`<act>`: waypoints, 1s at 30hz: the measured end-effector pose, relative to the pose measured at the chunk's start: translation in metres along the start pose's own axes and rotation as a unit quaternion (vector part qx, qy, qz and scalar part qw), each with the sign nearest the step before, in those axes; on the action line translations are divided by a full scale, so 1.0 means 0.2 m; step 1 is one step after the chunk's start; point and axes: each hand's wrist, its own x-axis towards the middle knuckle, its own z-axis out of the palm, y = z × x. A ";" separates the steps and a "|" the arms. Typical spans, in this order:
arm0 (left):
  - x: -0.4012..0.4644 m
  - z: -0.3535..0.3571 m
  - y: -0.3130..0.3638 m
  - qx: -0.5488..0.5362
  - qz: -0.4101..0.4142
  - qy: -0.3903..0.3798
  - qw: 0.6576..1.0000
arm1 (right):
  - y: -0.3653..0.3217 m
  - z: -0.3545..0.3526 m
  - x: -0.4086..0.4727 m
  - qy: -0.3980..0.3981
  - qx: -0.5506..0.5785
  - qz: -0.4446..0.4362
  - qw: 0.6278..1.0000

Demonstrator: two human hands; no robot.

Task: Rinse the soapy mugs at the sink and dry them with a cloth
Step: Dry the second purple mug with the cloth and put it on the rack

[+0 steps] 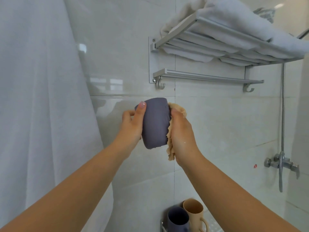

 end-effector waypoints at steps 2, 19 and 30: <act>-0.02 0.02 0.01 0.004 -0.016 0.007 1.000 | 0.04 0.01 0.03 0.054 -0.064 -0.104 0.991; -0.06 0.00 -0.01 -0.011 0.044 -0.102 0.994 | 0.01 -0.05 0.09 0.062 -0.269 -0.247 0.929; -0.05 0.04 -0.02 -0.080 0.021 -0.043 0.996 | -0.03 -0.03 0.14 0.075 -0.034 -0.069 0.994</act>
